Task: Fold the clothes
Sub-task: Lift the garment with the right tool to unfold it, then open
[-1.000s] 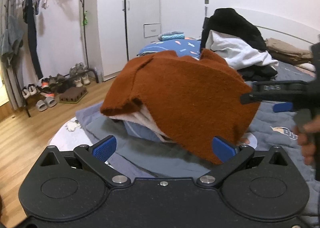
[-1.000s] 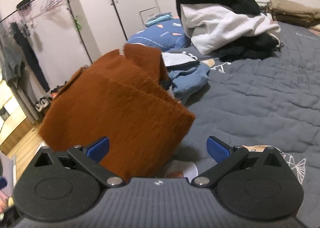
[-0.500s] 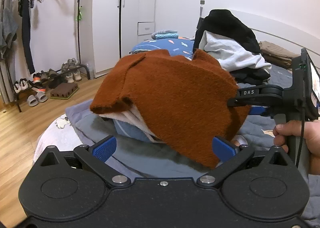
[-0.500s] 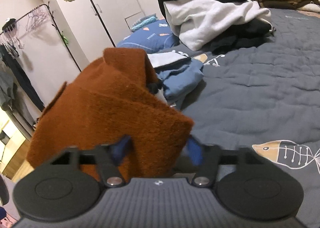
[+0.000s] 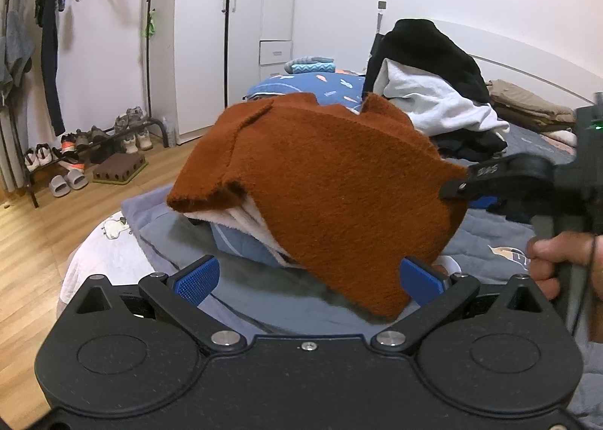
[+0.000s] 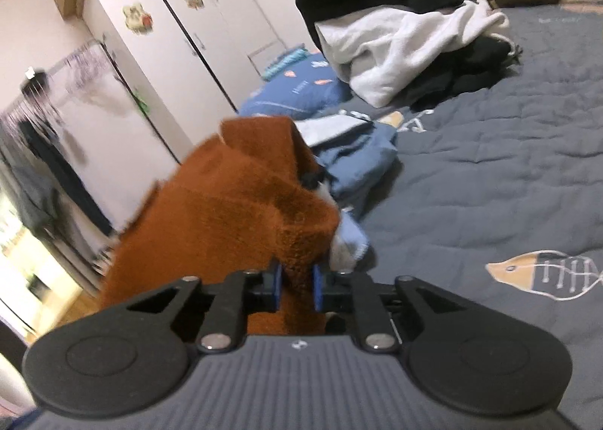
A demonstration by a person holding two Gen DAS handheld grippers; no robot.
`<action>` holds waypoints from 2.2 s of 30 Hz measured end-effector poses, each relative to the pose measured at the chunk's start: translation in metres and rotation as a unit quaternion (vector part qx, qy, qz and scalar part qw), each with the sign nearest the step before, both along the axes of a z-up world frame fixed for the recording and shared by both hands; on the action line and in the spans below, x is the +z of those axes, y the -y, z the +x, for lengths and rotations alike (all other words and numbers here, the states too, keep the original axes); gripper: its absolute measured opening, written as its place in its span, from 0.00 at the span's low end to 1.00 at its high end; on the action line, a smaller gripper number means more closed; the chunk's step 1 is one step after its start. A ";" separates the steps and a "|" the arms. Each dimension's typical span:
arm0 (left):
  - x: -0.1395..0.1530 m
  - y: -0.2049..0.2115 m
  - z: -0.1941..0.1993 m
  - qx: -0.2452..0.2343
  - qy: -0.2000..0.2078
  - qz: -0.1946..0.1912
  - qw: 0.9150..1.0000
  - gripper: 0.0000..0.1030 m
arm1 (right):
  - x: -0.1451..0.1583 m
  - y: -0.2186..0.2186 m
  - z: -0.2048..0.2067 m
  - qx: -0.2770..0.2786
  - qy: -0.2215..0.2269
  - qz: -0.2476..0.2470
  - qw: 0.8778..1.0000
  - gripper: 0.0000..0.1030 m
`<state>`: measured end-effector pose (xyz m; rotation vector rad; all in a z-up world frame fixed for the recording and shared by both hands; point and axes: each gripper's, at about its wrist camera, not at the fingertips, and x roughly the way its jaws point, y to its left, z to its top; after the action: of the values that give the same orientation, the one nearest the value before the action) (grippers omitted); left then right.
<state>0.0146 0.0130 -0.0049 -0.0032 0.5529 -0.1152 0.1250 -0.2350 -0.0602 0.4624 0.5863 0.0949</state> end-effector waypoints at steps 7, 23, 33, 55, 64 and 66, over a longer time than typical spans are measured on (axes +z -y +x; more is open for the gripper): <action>-0.001 0.002 0.002 -0.003 -0.004 -0.002 1.000 1.00 | -0.013 -0.001 0.008 -0.012 -0.004 0.024 1.000 0.41; -0.002 0.007 0.000 -0.004 -0.005 0.008 1.000 1.00 | 0.054 0.051 -0.070 -0.044 0.066 0.111 0.991 0.09; 0.001 0.021 -0.011 -0.017 0.006 0.027 0.999 1.00 | 0.079 0.131 -0.159 -0.118 0.069 0.129 0.982 0.08; -0.005 0.125 -0.052 -0.216 0.008 0.025 0.976 1.00 | 0.045 0.294 -0.307 -0.317 -0.048 -0.026 0.947 0.11; -0.025 0.171 -0.062 -0.278 -0.014 0.037 0.960 1.00 | 0.012 0.269 -0.296 -0.319 -0.091 -0.148 0.932 0.25; -0.026 0.175 -0.063 -0.283 -0.017 0.038 0.958 1.00 | 0.022 0.269 -0.304 -0.324 -0.082 -0.168 0.927 0.34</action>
<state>-0.0488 -0.1623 -0.0310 0.2294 0.5798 -0.6533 -0.1790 -0.5038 -0.0383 0.3099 0.5723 -0.6754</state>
